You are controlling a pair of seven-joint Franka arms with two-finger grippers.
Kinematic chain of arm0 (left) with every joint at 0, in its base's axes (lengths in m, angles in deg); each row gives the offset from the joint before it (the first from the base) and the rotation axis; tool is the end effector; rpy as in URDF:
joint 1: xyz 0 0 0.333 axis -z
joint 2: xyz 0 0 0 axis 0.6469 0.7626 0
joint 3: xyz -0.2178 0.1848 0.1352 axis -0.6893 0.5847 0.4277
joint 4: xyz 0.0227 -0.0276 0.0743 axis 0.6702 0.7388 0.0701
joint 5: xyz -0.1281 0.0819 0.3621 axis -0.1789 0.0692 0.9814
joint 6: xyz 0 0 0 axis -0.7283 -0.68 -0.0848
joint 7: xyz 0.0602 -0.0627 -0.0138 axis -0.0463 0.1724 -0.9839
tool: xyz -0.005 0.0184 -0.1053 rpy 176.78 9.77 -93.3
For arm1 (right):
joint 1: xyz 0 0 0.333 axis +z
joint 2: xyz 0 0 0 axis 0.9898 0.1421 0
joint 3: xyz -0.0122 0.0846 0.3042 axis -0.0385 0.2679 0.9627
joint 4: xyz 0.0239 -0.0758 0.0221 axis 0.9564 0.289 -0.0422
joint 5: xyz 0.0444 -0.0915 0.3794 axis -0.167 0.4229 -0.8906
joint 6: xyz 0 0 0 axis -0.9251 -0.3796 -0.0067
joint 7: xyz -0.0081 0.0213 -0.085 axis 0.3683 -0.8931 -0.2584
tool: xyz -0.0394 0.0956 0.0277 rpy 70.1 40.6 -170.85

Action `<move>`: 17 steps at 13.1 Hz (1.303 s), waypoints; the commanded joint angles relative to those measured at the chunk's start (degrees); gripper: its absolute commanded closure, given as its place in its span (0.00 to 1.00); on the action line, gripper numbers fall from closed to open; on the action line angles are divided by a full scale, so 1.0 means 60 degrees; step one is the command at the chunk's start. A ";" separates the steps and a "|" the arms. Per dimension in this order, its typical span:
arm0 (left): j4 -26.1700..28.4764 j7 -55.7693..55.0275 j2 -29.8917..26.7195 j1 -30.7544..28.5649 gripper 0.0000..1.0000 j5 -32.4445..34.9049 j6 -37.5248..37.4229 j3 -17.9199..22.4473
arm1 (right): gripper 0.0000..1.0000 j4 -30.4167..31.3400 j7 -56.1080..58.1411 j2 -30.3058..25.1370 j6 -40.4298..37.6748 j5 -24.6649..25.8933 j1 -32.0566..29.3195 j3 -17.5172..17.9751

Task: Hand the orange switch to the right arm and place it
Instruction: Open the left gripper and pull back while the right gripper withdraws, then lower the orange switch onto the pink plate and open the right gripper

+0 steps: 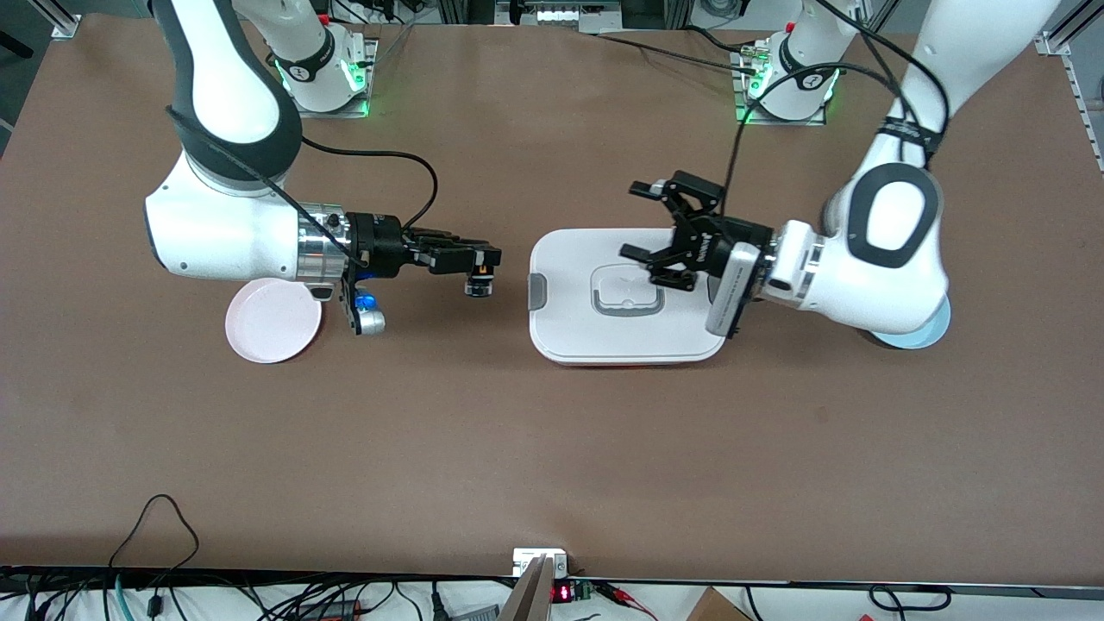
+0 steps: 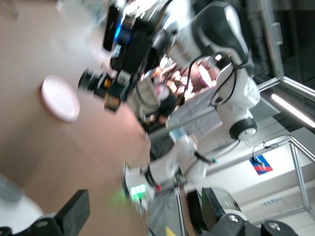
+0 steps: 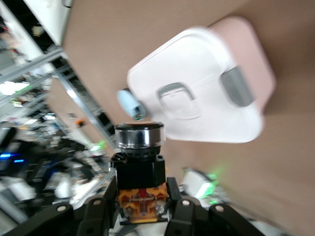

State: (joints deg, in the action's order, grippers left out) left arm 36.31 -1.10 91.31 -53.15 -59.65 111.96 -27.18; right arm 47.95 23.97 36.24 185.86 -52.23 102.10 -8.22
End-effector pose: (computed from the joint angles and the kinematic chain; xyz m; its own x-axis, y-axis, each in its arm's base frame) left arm 0.6090 -0.2430 0.4531 0.8193 -0.4338 0.3748 -0.4207 -0.0109 0.9071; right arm 0.6042 0.2992 0.4618 0.8520 -0.1561 -0.4997 -0.4882 -0.5817 -0.6506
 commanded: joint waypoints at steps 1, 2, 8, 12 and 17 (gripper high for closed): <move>-0.0890 -0.2362 -0.0088 -0.0392 0.00 0.2033 -0.1058 0.0014 | 0.88 -0.0756 0.0144 0.0223 -0.0772 0.1961 -0.0184 0.0066; -0.1140 -0.3140 -0.0088 -0.0495 0.00 0.2754 -0.1527 0.0013 | 0.88 -0.0859 0.0334 0.0223 -0.1051 0.2738 -0.0228 0.0066; -0.1522 -0.5372 -0.0117 -0.0540 0.00 0.5790 -0.2232 0.0057 | 0.88 -0.0262 0.2938 -0.0316 -0.1537 0.6665 -0.0785 0.0080; -0.2386 -0.7100 -0.0220 -0.0350 0.00 0.7608 -0.2790 -0.0119 | 0.88 0.1624 0.3953 -0.1487 -0.0502 0.9422 -0.1092 0.0066; -0.2782 -0.7965 -0.0629 -0.0130 0.00 0.9715 -0.3331 -0.0162 | 0.88 0.4995 0.4831 -0.2018 0.3203 0.9777 -0.1940 0.0007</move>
State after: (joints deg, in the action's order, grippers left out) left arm 20.93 -46.06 89.40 -54.78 -6.08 94.40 -28.02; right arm 69.55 50.01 26.92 197.78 5.69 92.91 -8.54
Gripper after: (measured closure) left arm 0.000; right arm 0.590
